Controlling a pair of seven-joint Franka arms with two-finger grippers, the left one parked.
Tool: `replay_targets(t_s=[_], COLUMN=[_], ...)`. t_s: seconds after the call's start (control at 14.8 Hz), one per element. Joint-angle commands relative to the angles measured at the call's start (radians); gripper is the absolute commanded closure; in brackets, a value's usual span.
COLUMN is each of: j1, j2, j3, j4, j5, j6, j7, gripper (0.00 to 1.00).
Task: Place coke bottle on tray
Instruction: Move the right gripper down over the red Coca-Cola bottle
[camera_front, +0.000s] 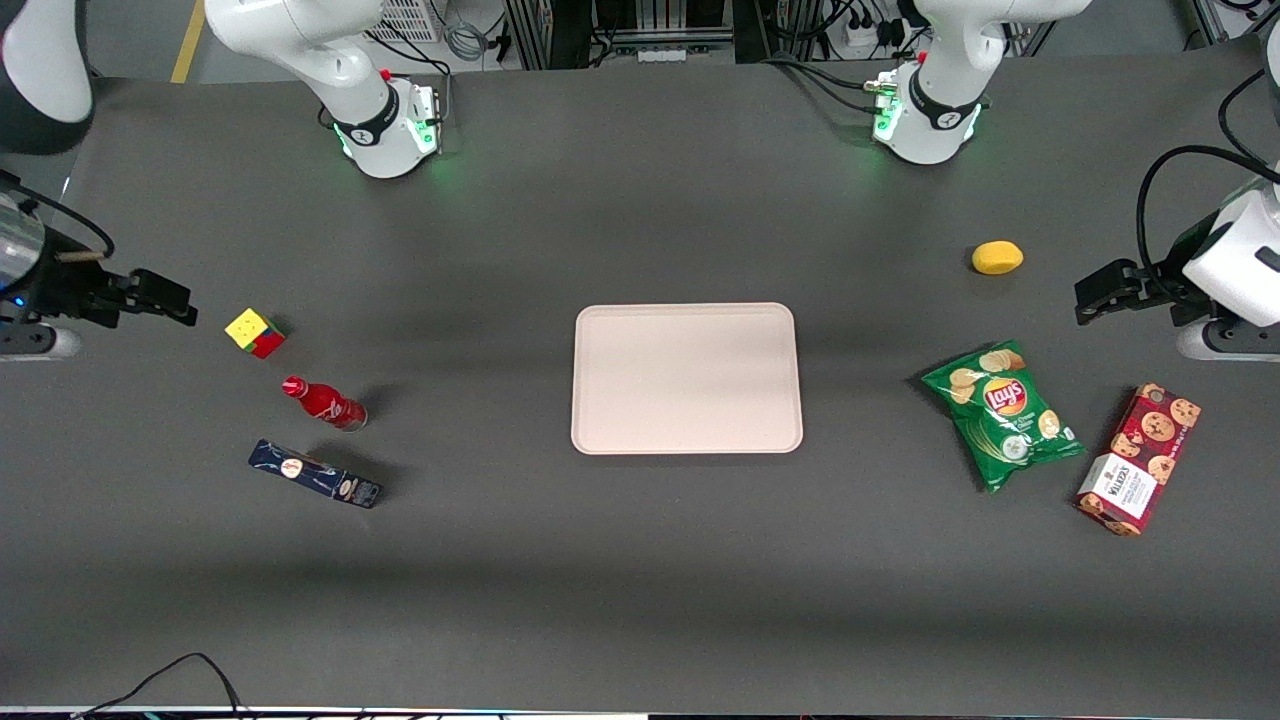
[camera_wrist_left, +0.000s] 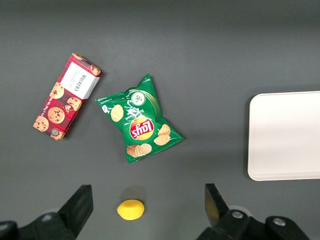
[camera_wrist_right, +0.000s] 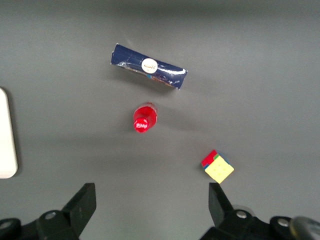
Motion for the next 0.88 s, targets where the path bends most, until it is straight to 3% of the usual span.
replay_targets(t_s=[0.0, 0.68, 0.81], j1=[0.009, 0.009, 0.009], j2=[0.002, 0.131, 0.163], j3=[0.000, 0.024, 0.041], j4=[-0.123, -0.349, -0.356], j5=[-0.004, 0.003, 0.057], j6=[0.158, 0.596, 0.625], j7=[0.015, 0.016, 0.010], gripper=[0.00, 0.00, 0.00])
